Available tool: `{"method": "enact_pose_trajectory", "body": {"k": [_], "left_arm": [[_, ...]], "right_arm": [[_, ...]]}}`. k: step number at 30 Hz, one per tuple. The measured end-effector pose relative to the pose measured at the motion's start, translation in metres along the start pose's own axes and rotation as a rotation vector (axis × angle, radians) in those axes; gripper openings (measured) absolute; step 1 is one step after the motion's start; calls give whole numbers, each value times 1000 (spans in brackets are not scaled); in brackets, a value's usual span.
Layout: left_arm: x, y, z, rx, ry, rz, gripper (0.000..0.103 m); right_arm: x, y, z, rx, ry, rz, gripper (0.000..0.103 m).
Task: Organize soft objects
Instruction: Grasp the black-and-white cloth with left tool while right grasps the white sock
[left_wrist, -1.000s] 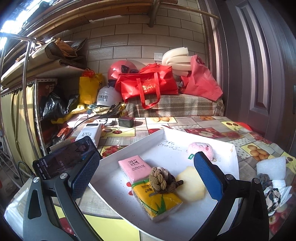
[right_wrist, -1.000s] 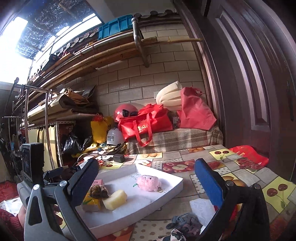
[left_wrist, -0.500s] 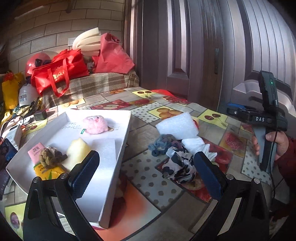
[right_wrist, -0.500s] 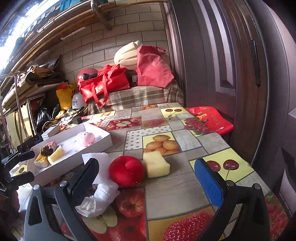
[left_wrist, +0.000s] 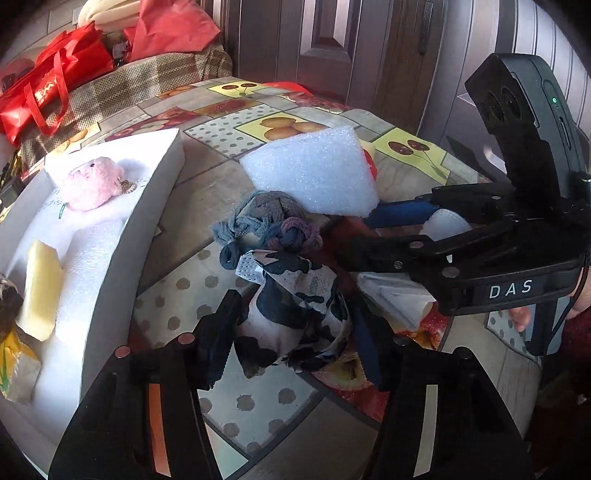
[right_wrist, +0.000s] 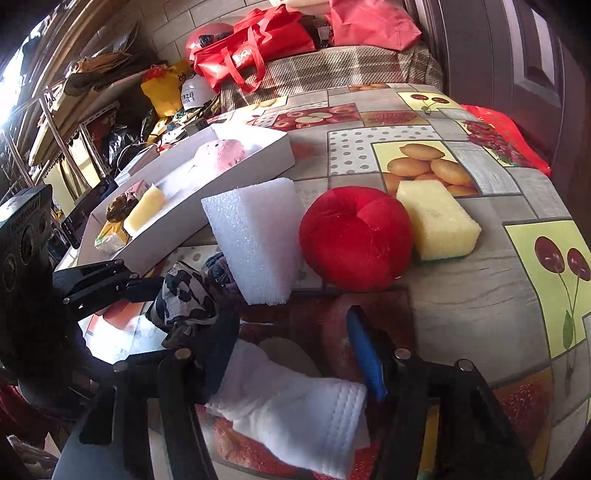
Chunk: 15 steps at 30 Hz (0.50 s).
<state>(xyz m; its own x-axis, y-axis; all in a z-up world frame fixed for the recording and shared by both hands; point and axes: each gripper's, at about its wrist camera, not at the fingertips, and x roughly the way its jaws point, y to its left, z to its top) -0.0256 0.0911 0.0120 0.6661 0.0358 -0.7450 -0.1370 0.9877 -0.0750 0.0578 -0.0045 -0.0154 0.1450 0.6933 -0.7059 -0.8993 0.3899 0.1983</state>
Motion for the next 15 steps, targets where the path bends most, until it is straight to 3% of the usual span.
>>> {"method": "enact_pose_trajectory", "body": {"k": [1,2,4,9,10,11,13,15], "left_arm": [[-1,-1,0,1,-4,3,45],[-3,-2,-1,4,-13,2,37],[-7,-1,-1,9,-39,5,34],[-12,3,-1,-12,-61,2,34],[-12,4,0,-14,-64,2,34],[-13,4,-1,-15,-68,2,34],[-16,4,-1,-17,-82,5,34],[-18,5,-1,-22,-94,10,34]], "right_arm": [[1,3,0,-16,7,-6,42],[0,5,-1,-31,5,-5,26],[-3,4,-4,-40,16,3,8],[-30,-19,-12,50,-73,72,12],[-36,-24,-13,61,-91,79,26],[-42,-27,-15,67,-109,72,55],[-57,-33,-22,93,-146,47,87],[-67,-39,-29,118,-150,64,87]]}}
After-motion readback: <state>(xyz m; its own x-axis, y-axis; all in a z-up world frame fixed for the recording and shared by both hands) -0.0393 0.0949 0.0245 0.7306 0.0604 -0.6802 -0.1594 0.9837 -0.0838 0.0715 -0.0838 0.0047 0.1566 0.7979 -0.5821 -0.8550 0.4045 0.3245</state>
